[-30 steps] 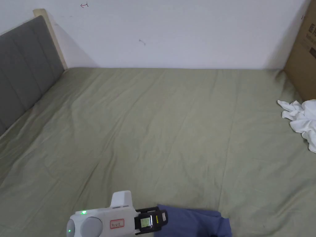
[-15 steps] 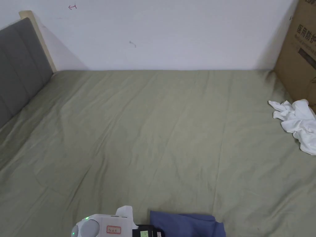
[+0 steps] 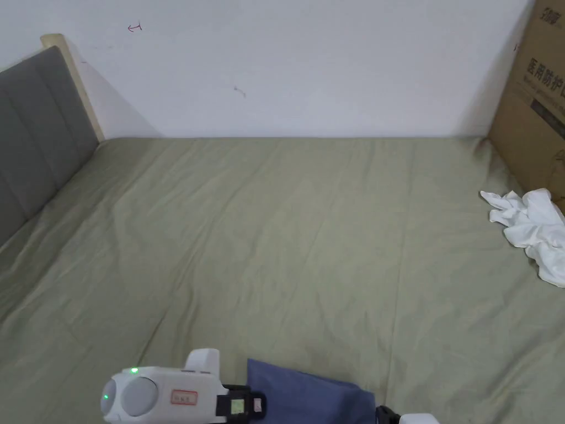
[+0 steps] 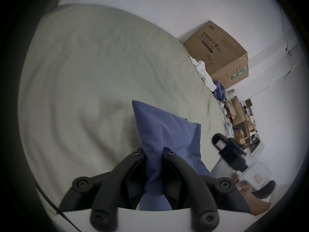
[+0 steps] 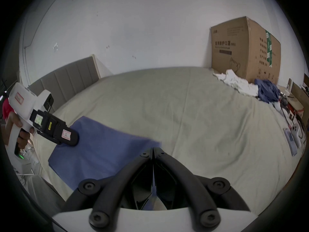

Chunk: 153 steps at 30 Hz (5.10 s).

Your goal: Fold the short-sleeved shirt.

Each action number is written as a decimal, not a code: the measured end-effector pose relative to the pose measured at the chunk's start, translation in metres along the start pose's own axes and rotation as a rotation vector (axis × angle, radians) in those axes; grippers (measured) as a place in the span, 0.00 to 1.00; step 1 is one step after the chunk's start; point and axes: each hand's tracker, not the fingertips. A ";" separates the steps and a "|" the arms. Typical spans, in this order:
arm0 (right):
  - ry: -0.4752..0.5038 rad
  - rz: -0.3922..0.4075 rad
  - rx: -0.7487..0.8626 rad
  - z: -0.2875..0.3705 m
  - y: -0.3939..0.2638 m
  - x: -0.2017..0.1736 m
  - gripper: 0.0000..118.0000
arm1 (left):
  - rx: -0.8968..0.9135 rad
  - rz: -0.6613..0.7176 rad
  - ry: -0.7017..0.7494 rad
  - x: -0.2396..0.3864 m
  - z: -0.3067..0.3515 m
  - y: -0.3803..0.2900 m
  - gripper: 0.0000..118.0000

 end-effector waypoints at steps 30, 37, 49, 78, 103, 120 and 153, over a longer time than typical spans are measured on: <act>0.098 0.112 0.159 -0.043 0.128 -0.064 0.00 | -0.034 0.191 0.722 -0.283 0.177 0.100 0.16; 0.100 0.086 0.208 -0.019 0.146 -0.042 0.00 | 0.190 0.134 0.846 -0.225 0.198 0.097 0.77; 0.007 0.094 0.438 0.095 0.216 -0.007 0.00 | 0.786 -0.137 0.761 -0.009 0.263 0.091 0.77; -0.210 0.106 0.588 0.190 0.195 0.081 0.00 | 1.182 -0.464 0.516 0.210 0.137 -0.019 0.00; -0.208 0.110 0.591 0.202 0.195 0.057 0.00 | 1.153 -0.494 0.522 0.211 0.136 -0.017 0.00; -0.210 0.118 0.588 0.202 0.195 0.056 0.00 | 1.148 -0.492 0.527 0.207 0.137 -0.018 0.00; -0.211 0.118 0.558 0.196 0.191 0.065 0.44 | 1.153 -0.474 0.524 0.199 0.137 -0.020 0.26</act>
